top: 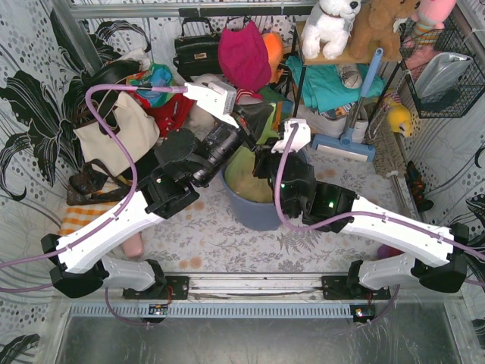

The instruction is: Tie the trash bag

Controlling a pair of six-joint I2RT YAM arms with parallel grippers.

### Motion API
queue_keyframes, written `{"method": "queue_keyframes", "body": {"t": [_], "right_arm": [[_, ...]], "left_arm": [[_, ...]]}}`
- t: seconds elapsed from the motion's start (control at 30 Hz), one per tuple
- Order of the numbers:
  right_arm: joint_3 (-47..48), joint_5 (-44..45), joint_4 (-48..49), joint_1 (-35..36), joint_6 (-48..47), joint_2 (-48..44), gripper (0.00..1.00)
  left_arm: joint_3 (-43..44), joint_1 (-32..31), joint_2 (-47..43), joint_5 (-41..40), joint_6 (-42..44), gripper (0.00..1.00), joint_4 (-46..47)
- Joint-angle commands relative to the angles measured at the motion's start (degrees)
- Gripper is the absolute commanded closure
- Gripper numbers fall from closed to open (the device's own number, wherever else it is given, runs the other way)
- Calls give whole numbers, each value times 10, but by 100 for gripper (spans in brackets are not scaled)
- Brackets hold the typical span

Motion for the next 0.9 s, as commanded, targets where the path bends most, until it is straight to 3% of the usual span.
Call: {"method": "queue_keyframes", "body": {"t": [0.0, 0.23, 0.3, 0.37, 0.5, 0.63, 0.87], "right_arm": [[-9, -34, -12, -43, 36, -11, 100], [-30, -29, 8, -74, 30, -15, 100], [-34, -20, 10, -78, 25, -17, 100], [-40, -15, 14, -83, 23, -21, 100], [-51, -2, 22, -87, 18, -32, 100], [-59, 5, 24, -93, 14, -42, 100], [-62, -3, 20, -104, 24, -48, 100]], "left_arm": [[5, -2, -11, 9, 8, 100, 10], [-13, -2, -16, 7, 13, 94, 15], [-15, -2, -17, -9, 18, 69, 14], [-24, -1, -23, -36, 21, 56, 21], [-34, 35, -35, -43, 7, 46, 13], [-59, 119, -54, 38, -47, 44, 10], [-112, 268, -52, 316, -132, 39, 44]]}}
